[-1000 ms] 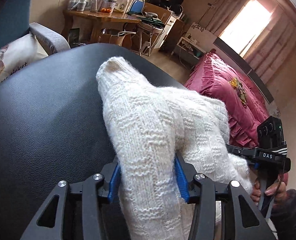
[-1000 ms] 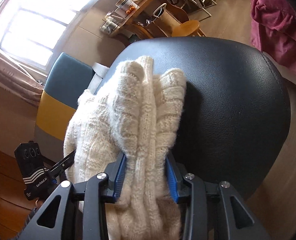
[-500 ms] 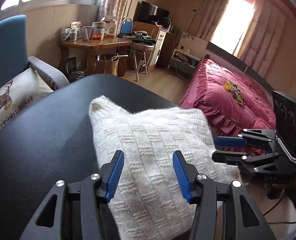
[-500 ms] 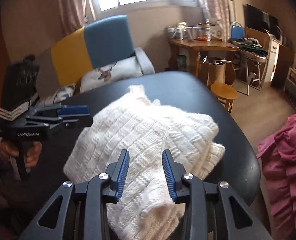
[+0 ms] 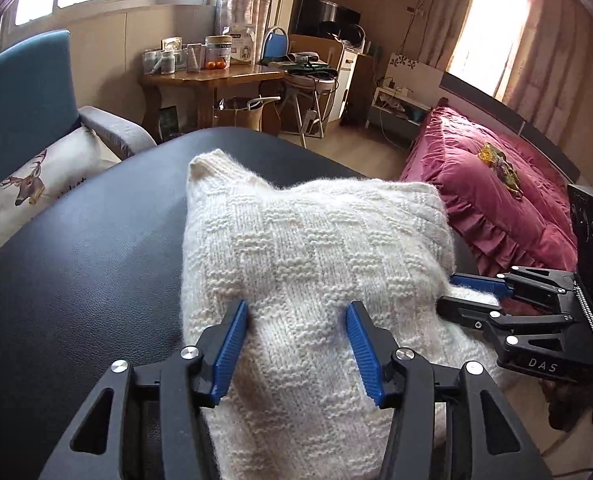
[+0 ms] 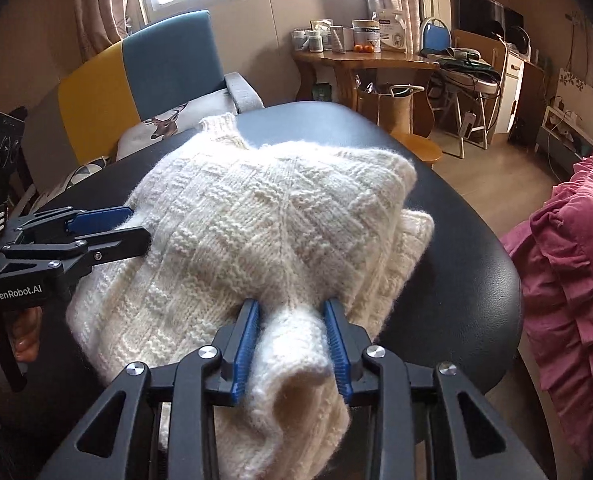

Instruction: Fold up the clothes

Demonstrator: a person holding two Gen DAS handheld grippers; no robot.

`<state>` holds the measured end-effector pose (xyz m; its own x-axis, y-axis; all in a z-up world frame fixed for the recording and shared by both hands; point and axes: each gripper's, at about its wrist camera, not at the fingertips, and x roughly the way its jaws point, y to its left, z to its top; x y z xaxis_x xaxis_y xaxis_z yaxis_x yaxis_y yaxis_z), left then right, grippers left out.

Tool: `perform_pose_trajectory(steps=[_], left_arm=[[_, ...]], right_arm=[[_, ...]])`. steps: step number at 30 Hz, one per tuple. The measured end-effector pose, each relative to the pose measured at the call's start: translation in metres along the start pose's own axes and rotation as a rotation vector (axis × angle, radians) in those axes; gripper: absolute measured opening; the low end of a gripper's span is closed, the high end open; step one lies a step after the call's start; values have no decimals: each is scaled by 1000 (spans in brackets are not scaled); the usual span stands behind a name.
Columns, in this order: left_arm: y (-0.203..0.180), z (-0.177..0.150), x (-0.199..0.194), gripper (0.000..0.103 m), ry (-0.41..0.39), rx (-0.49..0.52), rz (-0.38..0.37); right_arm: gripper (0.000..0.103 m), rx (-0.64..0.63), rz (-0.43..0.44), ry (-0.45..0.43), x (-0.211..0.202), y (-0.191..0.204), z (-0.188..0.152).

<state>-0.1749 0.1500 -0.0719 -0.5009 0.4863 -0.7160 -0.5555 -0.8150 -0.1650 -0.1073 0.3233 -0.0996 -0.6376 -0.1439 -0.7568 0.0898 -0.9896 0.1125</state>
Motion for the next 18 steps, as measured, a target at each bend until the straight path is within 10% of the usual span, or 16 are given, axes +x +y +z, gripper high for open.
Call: perform_pose_trajectory(steps=[11, 18], left_arm=[[-5, -9, 4, 67, -6, -35, 63], [-4, -8, -30, 77, -15, -66, 234]], right_arm=[[35, 13, -23, 6, 3, 7, -22], [35, 73, -61, -25, -9, 9, -20]])
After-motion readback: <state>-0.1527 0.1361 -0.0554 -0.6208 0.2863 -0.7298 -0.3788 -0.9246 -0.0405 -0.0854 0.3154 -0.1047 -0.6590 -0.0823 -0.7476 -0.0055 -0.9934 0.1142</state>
